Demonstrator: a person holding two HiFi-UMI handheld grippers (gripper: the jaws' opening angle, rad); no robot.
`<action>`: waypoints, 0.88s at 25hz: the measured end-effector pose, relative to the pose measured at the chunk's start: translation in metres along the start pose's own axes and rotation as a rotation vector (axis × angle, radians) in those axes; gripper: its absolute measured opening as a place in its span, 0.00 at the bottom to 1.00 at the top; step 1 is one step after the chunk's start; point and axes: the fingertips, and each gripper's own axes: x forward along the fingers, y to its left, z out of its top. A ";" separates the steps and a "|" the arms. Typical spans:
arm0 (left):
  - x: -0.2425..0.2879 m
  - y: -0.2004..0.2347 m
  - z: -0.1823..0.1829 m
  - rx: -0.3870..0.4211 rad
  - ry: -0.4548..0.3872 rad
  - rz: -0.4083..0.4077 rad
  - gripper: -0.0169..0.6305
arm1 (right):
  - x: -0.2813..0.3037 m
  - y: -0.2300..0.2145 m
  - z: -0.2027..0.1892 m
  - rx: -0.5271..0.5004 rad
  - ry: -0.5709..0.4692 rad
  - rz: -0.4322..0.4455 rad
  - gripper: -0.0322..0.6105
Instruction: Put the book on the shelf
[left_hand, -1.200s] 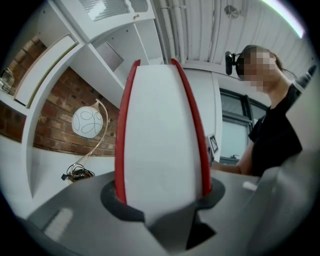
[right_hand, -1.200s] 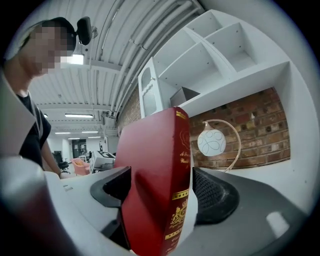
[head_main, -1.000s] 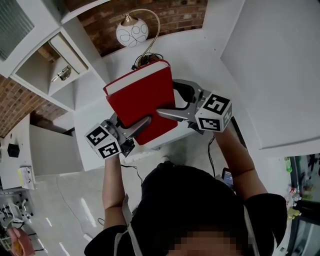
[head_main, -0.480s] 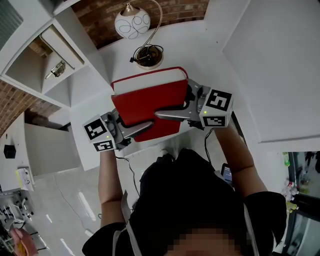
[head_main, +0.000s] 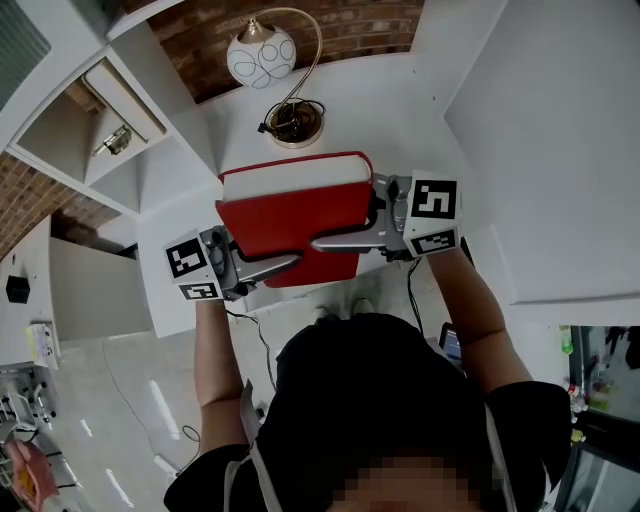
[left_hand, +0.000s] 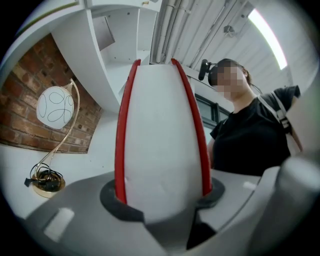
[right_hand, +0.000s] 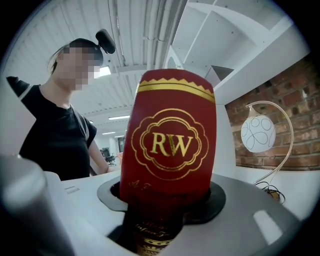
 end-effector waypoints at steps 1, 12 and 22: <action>0.004 -0.001 0.000 0.001 -0.004 0.000 0.39 | -0.004 0.001 0.000 0.000 0.007 0.013 0.45; 0.023 0.000 0.001 0.009 -0.053 0.059 0.38 | -0.023 -0.002 0.002 0.013 -0.007 0.059 0.43; 0.024 0.003 0.003 -0.009 -0.083 0.088 0.39 | -0.026 -0.005 -0.011 -0.016 0.018 0.059 0.43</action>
